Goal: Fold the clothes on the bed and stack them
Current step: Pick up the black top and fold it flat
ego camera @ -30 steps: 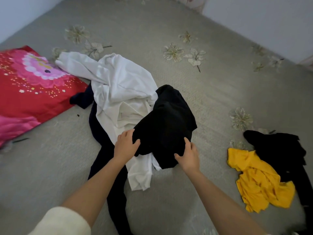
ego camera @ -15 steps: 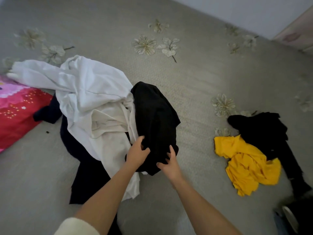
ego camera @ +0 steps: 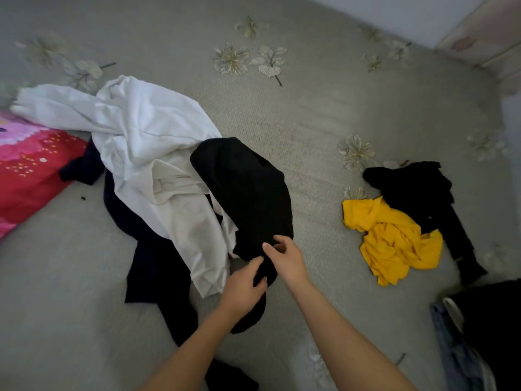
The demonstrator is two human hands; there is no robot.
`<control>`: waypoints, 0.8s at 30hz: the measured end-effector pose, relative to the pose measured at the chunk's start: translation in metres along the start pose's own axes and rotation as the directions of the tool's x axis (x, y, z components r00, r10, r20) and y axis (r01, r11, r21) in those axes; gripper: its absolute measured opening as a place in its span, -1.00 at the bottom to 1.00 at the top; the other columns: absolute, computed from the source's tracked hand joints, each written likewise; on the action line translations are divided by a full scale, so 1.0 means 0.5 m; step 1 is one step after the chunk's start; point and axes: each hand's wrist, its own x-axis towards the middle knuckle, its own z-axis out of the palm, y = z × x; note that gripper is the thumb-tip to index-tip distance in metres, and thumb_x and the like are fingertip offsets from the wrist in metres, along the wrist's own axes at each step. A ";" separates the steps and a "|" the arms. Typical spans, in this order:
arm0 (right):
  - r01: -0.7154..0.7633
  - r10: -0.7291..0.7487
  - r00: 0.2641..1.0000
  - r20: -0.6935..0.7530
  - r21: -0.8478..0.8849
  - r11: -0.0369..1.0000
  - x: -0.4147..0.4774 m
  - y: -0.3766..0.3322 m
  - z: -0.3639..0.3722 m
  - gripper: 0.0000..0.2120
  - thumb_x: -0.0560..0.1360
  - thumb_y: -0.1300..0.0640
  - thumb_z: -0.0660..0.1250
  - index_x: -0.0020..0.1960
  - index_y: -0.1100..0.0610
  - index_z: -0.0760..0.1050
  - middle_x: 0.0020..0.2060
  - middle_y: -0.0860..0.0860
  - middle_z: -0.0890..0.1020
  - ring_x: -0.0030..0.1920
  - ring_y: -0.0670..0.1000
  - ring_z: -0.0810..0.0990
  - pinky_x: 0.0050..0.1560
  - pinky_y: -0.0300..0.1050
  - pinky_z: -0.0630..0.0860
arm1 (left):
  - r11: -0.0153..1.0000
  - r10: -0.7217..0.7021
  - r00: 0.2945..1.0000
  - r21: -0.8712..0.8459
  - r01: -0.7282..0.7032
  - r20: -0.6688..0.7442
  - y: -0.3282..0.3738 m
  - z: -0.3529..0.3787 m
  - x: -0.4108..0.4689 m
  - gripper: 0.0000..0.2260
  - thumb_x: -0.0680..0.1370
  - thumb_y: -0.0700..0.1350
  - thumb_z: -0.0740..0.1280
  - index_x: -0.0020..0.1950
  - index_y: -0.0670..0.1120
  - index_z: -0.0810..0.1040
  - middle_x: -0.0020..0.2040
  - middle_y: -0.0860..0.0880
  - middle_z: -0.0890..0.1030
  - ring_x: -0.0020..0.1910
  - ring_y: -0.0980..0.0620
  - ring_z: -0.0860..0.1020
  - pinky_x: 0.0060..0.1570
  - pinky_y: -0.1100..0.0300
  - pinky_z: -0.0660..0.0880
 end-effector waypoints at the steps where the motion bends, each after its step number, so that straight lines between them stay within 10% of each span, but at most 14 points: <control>1: -0.006 0.005 1.000 -0.017 -0.013 1.000 -0.005 -0.002 0.001 -0.63 0.52 0.11 0.30 0.30 0.18 0.41 0.11 0.06 0.52 0.17 0.01 0.49 0.17 -0.19 0.41 | 1.000 0.014 1.000 0.019 -0.014 0.005 0.005 0.000 -0.007 -0.62 0.57 -0.16 0.23 0.39 -0.08 0.32 -0.02 -0.02 0.56 -0.07 0.09 0.52 -0.18 0.37 0.33; 4: -0.032 0.034 0.998 -0.047 0.033 0.999 -0.026 0.001 -0.002 -0.92 0.51 0.19 0.30 -0.03 0.16 0.56 -0.13 0.02 0.59 0.01 0.01 0.54 0.11 -0.12 0.48 | 0.999 0.024 1.000 0.030 -0.024 0.004 0.020 0.000 -0.034 -0.64 0.58 -0.16 0.22 0.38 -0.06 0.34 -0.10 0.11 0.45 -0.15 0.23 0.42 -0.24 0.50 0.31; 10: 0.156 -0.148 0.965 -0.215 0.019 0.988 -0.104 0.008 -0.112 -0.74 0.52 0.26 0.24 -0.33 0.09 0.37 -0.39 -0.04 0.43 -0.30 -0.05 0.42 -0.31 -0.28 0.33 | 0.999 0.038 0.999 -0.001 -0.038 -0.006 0.063 0.009 -0.098 -0.70 0.56 -0.05 0.27 0.28 -0.06 0.47 0.04 0.07 0.53 0.05 0.13 0.51 0.08 0.29 0.44; 17: 0.504 -0.462 0.800 -0.382 0.012 0.864 -0.263 -0.077 -0.359 -0.76 0.52 0.30 0.19 -0.29 0.08 0.33 -0.38 -0.01 0.38 -0.35 -0.05 0.34 -0.27 -0.16 0.32 | 0.983 0.171 0.931 0.124 -0.137 -0.323 0.176 -0.007 -0.120 -0.53 0.51 -0.08 0.33 0.39 -0.10 0.33 0.29 -0.10 0.44 0.27 -0.04 0.40 0.21 0.21 0.32; 21: 0.644 -0.636 0.724 -0.268 -0.068 0.762 -0.391 -0.152 -0.478 -0.77 0.55 0.28 0.18 -0.25 0.07 0.34 -0.39 0.00 0.41 -0.41 -0.09 0.40 -0.35 -0.33 0.40 | 0.927 0.283 0.925 0.319 -0.196 -0.254 0.307 -0.002 -0.158 -0.34 0.48 0.01 0.36 0.50 -0.02 0.12 0.40 -0.07 0.26 0.38 -0.07 0.25 0.32 0.09 0.25; 24: 0.725 -0.725 0.672 -0.150 -0.062 0.686 -0.482 -0.187 -0.541 -0.75 0.56 0.33 0.16 -0.25 0.09 0.34 -0.40 0.02 0.40 -0.53 -0.23 0.42 -0.42 -0.38 0.41 | 0.926 0.305 0.942 0.274 -0.259 -0.142 0.344 0.032 -0.166 -0.61 0.53 -0.04 0.29 0.34 0.02 0.36 0.32 -0.06 0.37 0.31 -0.07 0.37 0.28 0.08 0.33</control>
